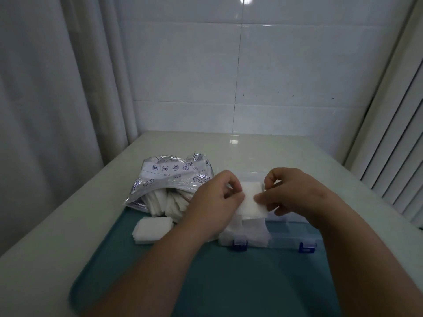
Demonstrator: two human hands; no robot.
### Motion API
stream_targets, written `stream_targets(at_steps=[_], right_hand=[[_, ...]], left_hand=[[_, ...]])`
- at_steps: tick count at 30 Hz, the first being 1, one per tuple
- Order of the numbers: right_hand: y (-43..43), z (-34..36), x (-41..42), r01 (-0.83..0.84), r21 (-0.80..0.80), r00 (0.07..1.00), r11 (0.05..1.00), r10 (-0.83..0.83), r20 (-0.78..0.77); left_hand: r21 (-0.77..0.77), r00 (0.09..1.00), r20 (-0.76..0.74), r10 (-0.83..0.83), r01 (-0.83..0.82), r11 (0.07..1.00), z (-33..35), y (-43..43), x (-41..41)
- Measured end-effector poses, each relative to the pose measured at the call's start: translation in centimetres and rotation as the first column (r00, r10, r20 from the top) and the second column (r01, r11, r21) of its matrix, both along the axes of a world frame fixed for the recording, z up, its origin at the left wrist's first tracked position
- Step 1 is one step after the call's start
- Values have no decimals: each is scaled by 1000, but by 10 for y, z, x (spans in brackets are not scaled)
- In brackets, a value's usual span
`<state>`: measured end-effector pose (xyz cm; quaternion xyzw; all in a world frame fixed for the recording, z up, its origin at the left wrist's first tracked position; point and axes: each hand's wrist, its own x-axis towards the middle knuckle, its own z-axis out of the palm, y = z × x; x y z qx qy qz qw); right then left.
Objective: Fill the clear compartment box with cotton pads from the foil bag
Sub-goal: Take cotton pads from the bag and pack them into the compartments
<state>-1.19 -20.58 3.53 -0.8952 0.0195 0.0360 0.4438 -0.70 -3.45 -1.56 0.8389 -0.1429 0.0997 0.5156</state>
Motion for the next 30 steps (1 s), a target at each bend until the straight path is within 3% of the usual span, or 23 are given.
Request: stream_targets(at_steps=[4, 7, 18, 25, 30], right_hand=[[-3, 0, -1, -13, -14, 995, 1000, 12, -99], [-1, -2, -1, -42, -32, 990, 999, 38, -139], [12, -10, 1, -51, -235, 980, 971, 4, -199], [11, -11, 2, -80, -256, 969, 963, 14, -248], [12, -14, 2, -96, -272, 964, 958, 21, -265]], left_hand=[[234, 998, 49, -43, 30, 972, -1, -6, -6], [323, 998, 48, -49, 31, 946, -2, -8, -8], [480, 1000, 3, -10, 8, 877, 1, -11, -9], [512, 999, -29, -22, 33, 858, 2, -10, -8], [603, 998, 2, -62, 48, 796, 1, -12, -7]])
